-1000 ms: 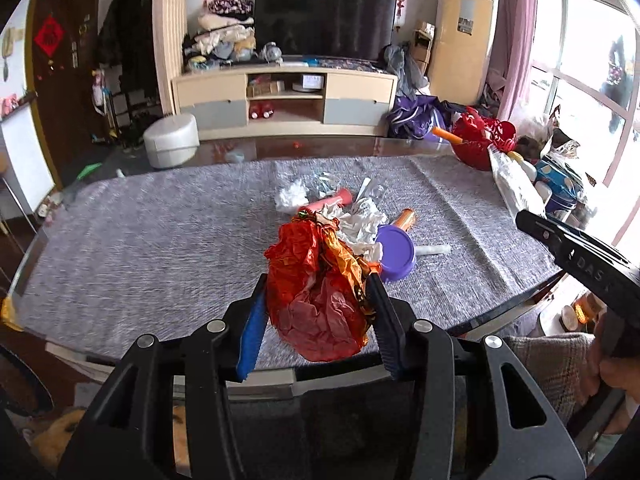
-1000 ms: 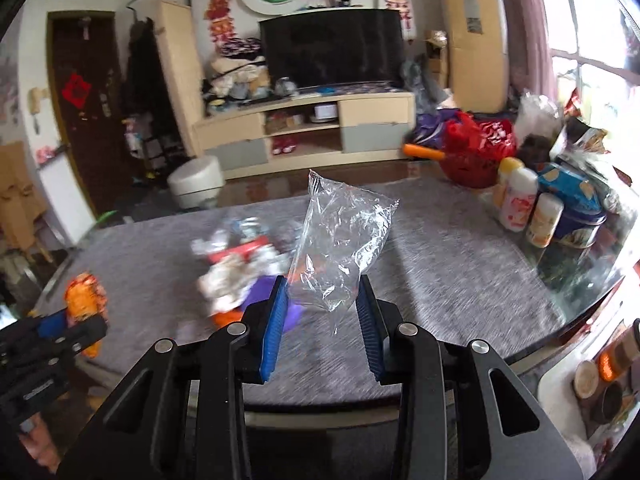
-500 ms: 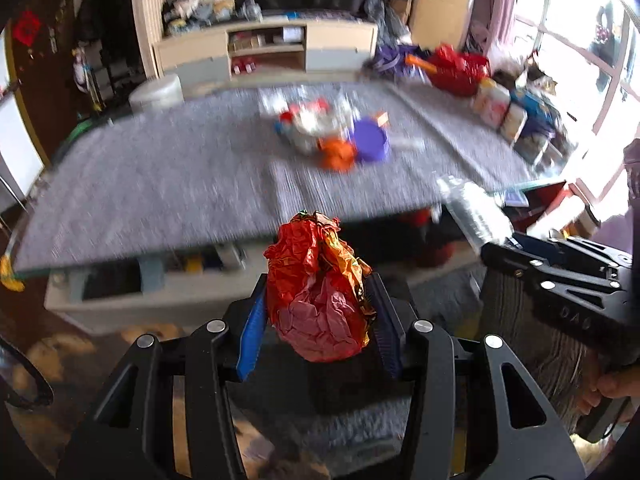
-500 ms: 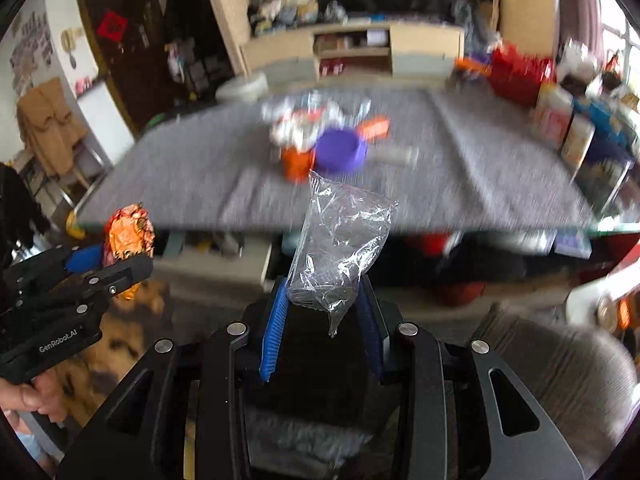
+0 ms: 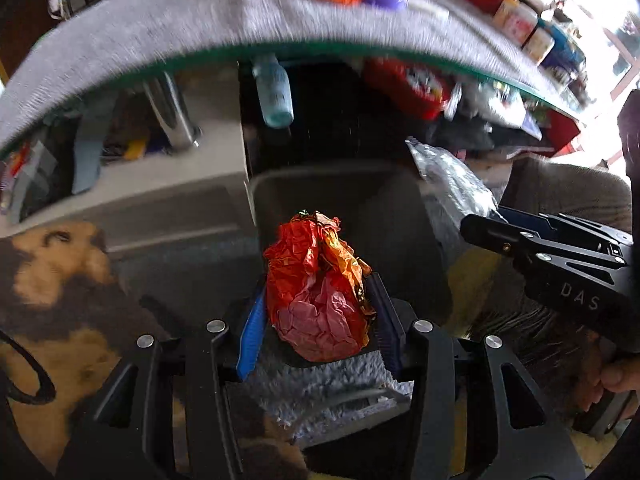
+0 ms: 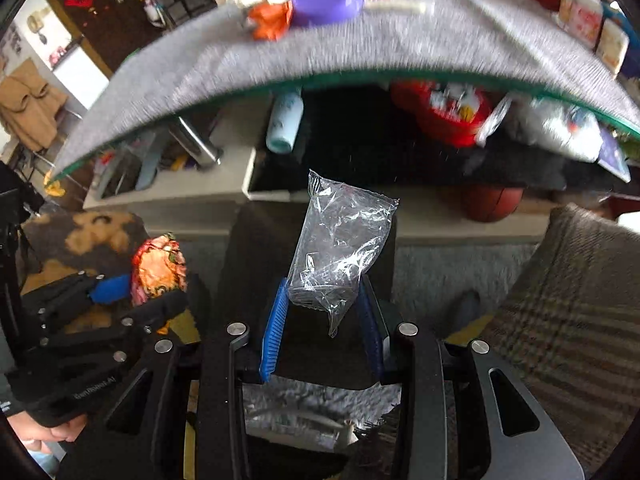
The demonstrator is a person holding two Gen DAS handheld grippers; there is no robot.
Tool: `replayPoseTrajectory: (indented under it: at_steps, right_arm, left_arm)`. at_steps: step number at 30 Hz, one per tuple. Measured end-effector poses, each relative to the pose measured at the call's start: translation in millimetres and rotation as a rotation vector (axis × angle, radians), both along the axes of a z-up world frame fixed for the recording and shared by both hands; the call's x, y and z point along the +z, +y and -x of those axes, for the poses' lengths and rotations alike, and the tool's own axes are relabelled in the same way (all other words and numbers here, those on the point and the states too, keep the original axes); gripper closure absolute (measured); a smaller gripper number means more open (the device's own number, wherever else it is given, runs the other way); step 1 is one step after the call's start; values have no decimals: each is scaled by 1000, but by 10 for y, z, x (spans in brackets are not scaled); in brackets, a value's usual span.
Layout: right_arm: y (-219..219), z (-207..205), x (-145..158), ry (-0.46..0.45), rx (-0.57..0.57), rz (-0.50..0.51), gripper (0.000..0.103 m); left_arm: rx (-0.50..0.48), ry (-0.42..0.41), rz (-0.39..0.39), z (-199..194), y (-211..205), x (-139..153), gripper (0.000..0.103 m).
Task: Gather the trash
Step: 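Lower both held items into the grey bin and open both tools, then raise both tools back over the table toward the remaining trash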
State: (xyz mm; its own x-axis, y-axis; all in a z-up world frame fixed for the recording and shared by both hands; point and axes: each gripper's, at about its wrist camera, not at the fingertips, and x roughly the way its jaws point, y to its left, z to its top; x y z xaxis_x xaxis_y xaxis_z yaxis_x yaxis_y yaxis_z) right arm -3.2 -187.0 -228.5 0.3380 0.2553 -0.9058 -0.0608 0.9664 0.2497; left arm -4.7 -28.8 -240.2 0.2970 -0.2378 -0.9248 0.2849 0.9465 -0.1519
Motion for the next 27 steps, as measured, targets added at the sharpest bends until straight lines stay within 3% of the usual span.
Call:
replayPoseTrajectory:
  at_steps: [9, 11, 13, 15, 19, 22, 27]
  right_arm:
    - [52, -164, -224, 63, 11, 10, 64]
    - [43, -186, -216, 61, 6, 7, 59]
    - [32, -209, -211, 54, 2, 10, 49]
    - [14, -219, -191, 46, -7, 10, 46]
    - [-64, -247, -61, 1, -38, 30, 41]
    - [-142, -276, 89, -43, -60, 45, 36]
    - [-293, -348, 451, -147, -97, 65, 24]
  left_arm:
    - [-48, 66, -34, -77, -101, -224, 54]
    - [-49, 69, -32, -99, -118, -231, 53]
    - [-50, 68, -32, -110, -119, -233, 46]
    - [-49, 67, -28, -122, -120, -222, 40]
    - [-39, 50, -21, -159, -99, -146, 21]
    - [-37, 24, -28, -188, -86, -51, 13]
    - [-19, -52, -36, -272, -27, 265, 9]
